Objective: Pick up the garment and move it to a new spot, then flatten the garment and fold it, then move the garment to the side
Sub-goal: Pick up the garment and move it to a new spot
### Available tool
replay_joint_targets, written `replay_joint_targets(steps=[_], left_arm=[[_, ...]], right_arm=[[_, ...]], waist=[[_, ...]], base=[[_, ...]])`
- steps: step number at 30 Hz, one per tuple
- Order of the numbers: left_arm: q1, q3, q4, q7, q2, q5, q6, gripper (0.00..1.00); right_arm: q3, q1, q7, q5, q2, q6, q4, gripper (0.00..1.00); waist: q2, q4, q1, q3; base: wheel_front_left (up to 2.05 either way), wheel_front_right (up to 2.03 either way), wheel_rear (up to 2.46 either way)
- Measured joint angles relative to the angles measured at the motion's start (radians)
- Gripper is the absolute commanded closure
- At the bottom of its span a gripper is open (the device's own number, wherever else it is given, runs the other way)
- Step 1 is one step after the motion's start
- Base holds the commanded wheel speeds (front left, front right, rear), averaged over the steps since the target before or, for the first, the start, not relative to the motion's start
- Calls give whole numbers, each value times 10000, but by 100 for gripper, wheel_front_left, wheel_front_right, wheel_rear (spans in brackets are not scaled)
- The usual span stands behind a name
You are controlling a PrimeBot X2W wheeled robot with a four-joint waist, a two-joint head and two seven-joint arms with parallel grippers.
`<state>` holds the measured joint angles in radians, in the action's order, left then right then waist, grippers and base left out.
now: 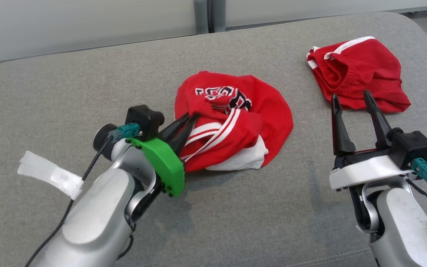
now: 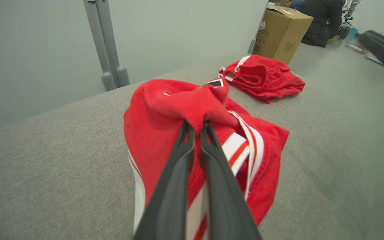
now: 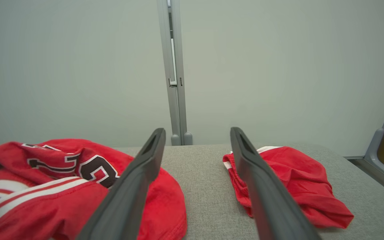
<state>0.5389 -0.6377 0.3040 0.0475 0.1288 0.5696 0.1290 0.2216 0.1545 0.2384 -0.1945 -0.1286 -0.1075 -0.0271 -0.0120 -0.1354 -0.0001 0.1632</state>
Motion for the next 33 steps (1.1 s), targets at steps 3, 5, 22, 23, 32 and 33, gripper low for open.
replay_joint_targets(steps=[3,5,22,23,32,33], left_arm=[[-19,-217,228,-100,426,-514,2,100],[-25,-184,518,-286,736,-767,2,100],[469,-324,2370,-1066,1657,-2372,-94,100],[616,-322,2422,-1129,1733,-2456,-144,100],[1094,-33,3175,-1467,1676,-2644,-562,0],[1095,15,3256,-1538,1601,-2633,-625,0]], right_arm=[[-44,2,0,2,-19,0,27,0],[-50,3,0,2,-19,0,42,0],[232,17,79,2,21,105,35,0],[284,20,79,2,31,105,33,0],[295,63,86,2,58,176,-56,0],[265,63,86,2,58,176,-59,0]], waist=[[0,-26,0,40],[0,-48,0,64],[0,-266,0,100],[0,-300,0,110],[0,-573,0,230],[0,-578,0,238]], base=[[0,0,0],[0,0,0],[0,0,0],[0,0,0],[0,0,0],[0,0,0]])
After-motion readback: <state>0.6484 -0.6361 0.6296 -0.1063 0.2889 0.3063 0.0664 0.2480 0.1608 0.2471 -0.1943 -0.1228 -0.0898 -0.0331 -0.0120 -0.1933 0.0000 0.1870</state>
